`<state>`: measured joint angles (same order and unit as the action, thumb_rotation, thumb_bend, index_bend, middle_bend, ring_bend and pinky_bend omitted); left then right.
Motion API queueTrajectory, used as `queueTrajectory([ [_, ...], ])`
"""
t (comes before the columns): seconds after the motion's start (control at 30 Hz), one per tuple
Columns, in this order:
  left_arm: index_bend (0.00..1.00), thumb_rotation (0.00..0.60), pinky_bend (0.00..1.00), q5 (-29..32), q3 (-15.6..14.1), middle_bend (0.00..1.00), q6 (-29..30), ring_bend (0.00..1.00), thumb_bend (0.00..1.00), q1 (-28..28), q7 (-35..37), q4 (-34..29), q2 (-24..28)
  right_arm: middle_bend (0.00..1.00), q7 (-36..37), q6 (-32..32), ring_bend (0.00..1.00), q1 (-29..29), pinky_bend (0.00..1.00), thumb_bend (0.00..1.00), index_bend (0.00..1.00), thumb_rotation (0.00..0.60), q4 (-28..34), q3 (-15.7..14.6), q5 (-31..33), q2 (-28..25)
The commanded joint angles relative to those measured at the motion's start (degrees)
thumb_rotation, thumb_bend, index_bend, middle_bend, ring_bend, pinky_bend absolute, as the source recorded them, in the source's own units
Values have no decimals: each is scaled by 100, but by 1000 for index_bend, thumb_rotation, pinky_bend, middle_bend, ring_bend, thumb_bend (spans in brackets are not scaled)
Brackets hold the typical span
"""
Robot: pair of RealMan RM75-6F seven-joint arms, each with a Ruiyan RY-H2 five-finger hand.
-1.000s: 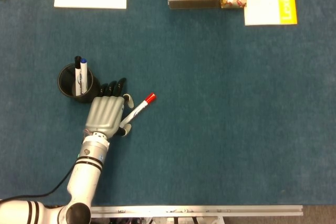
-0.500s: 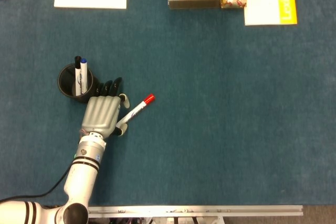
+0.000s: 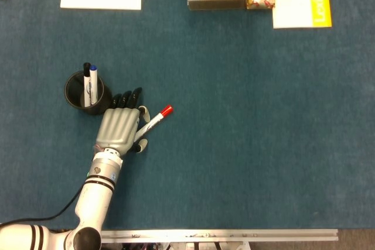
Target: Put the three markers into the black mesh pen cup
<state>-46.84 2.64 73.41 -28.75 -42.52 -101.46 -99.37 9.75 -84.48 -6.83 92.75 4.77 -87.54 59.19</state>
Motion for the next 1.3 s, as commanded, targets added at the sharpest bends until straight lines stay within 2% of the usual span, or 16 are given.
queueTrajectory([
  [0.03,428,600,67,17,-5,0,7,0,236,2,-19,5,-2,188,5,2,109,-1,385,0,133,600,0,0,0,-2],
  [0.93,542,600,67,90,-17,0,56,0,236,17,-130,-32,41,188,1,10,109,-2,385,0,133,600,-4,0,10,1],
  [1.3,512,600,67,105,-38,0,23,0,236,25,-109,-26,48,188,5,3,109,0,385,0,133,600,-1,2,8,-2],
])
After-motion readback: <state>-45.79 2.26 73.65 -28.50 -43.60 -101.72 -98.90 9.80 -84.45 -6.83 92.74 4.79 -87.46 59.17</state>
